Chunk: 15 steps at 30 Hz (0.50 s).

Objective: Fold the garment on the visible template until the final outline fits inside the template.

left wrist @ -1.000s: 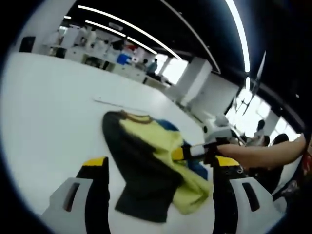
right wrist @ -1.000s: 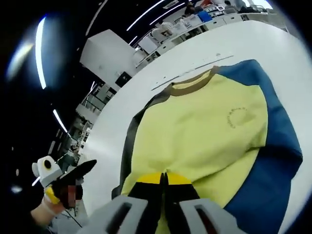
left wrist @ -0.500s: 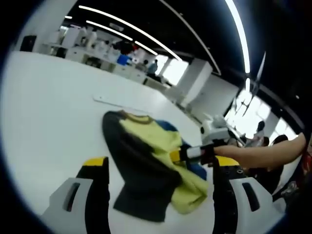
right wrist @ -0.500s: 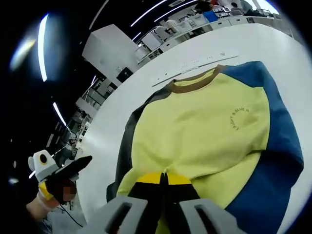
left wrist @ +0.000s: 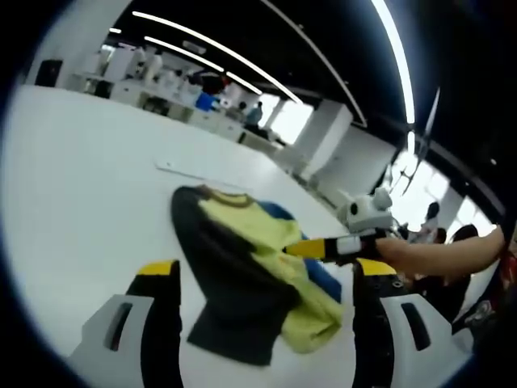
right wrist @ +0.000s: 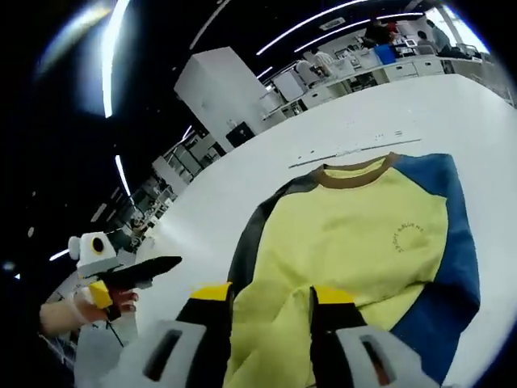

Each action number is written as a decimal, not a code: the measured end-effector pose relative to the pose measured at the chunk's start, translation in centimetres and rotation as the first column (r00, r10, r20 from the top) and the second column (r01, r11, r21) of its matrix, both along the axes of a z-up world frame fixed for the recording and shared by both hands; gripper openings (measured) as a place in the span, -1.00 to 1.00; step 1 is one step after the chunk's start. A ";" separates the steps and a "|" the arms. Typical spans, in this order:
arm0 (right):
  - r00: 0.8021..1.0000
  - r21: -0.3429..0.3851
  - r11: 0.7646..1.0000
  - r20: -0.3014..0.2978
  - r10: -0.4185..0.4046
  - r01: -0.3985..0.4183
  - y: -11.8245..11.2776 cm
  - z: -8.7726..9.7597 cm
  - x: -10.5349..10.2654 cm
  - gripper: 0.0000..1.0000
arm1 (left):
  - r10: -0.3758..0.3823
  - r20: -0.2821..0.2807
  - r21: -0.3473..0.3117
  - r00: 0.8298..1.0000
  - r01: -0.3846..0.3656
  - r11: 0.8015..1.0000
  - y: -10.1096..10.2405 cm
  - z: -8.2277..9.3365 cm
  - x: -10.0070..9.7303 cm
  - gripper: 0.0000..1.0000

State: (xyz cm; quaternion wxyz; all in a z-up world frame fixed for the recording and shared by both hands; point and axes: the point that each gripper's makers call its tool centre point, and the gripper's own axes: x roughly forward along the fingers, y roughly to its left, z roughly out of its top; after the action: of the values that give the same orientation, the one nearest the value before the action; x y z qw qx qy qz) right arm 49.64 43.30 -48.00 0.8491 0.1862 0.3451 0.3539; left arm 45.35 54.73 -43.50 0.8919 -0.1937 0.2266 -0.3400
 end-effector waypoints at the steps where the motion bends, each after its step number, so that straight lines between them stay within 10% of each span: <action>1: 1.000 0.007 1.000 0.030 0.008 -0.008 -0.3 0.4 -0.1 -0.04 | 0.001 0.000 -0.002 1.000 -0.001 1.000 0.0 0.0 0.0 0.69; 15: 0.975 -0.149 0.978 0.145 0.170 -0.148 -5.3 0.9 -4.4 0.36 | 0.009 -0.012 -0.008 1.000 -0.009 1.000 0.3 -0.5 -0.6 0.69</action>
State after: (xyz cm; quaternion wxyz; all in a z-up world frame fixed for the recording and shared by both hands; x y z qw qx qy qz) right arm 45.26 38.04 -47.06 0.8532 0.0709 0.3147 0.4099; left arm 44.79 55.05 -43.95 0.8914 -0.2004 0.2298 -0.3354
